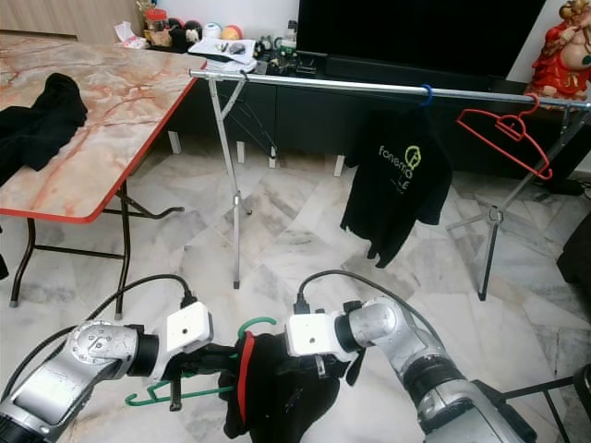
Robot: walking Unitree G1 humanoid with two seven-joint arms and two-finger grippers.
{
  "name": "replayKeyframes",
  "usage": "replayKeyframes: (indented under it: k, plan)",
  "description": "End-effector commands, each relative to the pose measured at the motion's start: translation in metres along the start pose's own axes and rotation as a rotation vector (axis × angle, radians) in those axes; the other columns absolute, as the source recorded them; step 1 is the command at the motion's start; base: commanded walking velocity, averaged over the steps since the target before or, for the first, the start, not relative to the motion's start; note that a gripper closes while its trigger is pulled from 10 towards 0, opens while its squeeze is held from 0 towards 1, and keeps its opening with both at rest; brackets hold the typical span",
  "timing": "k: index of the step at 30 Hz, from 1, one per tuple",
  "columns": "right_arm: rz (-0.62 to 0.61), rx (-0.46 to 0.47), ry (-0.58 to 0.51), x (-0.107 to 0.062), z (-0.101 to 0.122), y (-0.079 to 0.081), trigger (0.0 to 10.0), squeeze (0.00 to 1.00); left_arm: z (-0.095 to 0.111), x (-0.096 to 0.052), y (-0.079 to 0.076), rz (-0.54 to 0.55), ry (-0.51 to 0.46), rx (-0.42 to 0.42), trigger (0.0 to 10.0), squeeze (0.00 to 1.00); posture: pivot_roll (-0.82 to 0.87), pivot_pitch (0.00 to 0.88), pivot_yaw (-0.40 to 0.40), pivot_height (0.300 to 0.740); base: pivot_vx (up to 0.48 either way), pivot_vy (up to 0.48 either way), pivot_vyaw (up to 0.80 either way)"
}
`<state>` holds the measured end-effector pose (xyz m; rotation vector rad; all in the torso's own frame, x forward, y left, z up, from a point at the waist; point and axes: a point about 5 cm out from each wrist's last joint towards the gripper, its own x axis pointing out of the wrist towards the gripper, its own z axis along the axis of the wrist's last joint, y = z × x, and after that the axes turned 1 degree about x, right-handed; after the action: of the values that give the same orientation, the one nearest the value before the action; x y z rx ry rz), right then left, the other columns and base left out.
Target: Hang hanger
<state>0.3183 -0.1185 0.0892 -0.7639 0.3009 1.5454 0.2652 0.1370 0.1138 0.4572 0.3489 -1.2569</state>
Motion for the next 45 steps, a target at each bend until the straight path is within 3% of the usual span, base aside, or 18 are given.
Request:
replayKeyframes:
  k: [1,4,12,21,22,23,24,45]
  plan:
    - [0.061,0.055,-0.034,0.003,-0.003,0.007,10.0,0.0,0.015,0.0,0.001,0.0,-0.043,0.058,10.0,0.0,0.11,0.074,-0.085,0.74,0.0,0.0,0.0]
    - [0.076,0.065,-0.028,0.005,-0.005,0.01,10.0,0.0,0.016,0.0,0.001,0.0,-0.046,0.058,10.0,0.0,0.11,0.075,-0.087,0.74,0.0,0.0,0.0]
    - [-0.074,0.085,-0.019,0.009,-0.004,-0.001,10.0,0.0,0.017,0.001,0.0,-0.002,-0.05,0.058,10.0,0.0,0.11,0.081,-0.088,0.74,0.0,0.0,0.0]
    - [0.041,0.129,-0.016,0.01,-0.011,0.011,10.0,0.0,0.017,0.001,0.0,0.0,-0.055,0.053,10.0,0.0,0.12,0.088,-0.093,0.74,0.0,0.0,0.0]
    - [0.049,0.146,-0.007,0.01,-0.013,0.012,3.4,0.0,0.018,0.002,0.0,0.001,-0.056,0.051,10.0,0.0,0.12,0.089,-0.094,0.74,0.0,0.0,0.0]
    - [0.049,0.153,-0.006,0.01,-0.013,0.012,3.4,0.0,0.018,0.002,0.0,0.001,-0.057,0.051,10.0,0.0,0.12,0.089,-0.094,0.74,0.0,0.0,0.0]
    - [0.057,0.159,-0.009,0.01,-0.014,0.013,0.0,0.0,0.018,0.002,0.0,0.001,-0.057,0.051,10.0,0.0,0.12,0.089,-0.094,0.74,0.0,0.0,0.0]
    - [0.178,0.244,-0.049,0.015,-0.019,0.029,0.0,0.0,0.029,-0.006,0.008,0.02,-0.087,0.075,10.0,0.0,0.12,0.116,-0.1,0.74,0.0,0.0,0.0]
